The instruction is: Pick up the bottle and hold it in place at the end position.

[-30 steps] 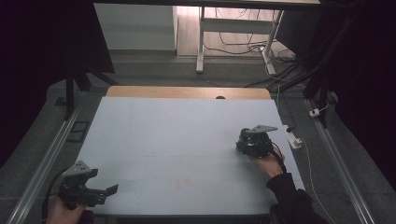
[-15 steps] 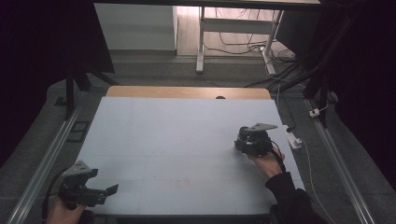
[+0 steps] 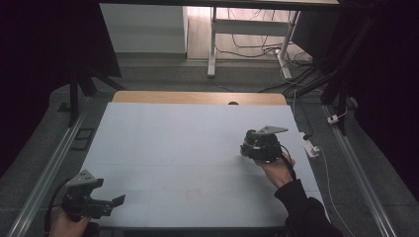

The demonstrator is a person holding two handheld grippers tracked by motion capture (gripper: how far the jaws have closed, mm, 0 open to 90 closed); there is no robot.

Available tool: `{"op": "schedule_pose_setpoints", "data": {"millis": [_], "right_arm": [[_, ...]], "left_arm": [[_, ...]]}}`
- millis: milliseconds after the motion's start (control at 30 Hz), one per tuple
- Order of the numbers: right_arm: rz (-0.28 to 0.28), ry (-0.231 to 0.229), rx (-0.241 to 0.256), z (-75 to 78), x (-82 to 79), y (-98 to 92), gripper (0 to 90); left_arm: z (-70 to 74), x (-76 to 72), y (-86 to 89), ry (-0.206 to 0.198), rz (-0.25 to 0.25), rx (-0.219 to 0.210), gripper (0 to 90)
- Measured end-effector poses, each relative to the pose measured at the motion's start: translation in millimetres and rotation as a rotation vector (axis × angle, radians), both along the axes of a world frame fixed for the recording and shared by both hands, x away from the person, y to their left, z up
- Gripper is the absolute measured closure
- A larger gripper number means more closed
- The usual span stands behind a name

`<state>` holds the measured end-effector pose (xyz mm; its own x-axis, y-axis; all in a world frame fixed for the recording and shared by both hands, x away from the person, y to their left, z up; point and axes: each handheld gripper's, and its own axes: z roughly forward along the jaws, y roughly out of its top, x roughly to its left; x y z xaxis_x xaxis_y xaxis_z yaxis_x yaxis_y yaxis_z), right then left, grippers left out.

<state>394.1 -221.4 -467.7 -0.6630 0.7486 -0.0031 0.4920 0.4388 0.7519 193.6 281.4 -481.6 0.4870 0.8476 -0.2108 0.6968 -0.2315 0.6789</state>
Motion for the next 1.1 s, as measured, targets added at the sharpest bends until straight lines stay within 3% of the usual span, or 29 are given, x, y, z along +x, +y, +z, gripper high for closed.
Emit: {"op": "schedule_pose_setpoints", "data": {"millis": [233, 733, 900, 1100], "right_arm": [[0.038, -0.001, -0.003, 2.2, 3.0, 20.1, 52.3], [0.064, -0.002, -0.006, 0.4, 10.0, 57.2, 52.3], [0.09, 0.022, 0.004, -3.5, 13.4, 68.7, 52.3], [0.108, 0.012, -0.018, -7.4, 15.0, 81.9, 52.3]], "left_arm": [[0.0, -0.1, 0.1, -0.001, -0.001, 0.0, 0.0], [0.0, -0.1, 0.3, -0.001, -0.004, -0.002, 0.0], [-0.1, -0.2, 0.4, -0.002, -0.006, -0.003, 0.0], [-0.1, 0.1, 0.5, -0.001, -0.009, -0.005, 0.0]]}}
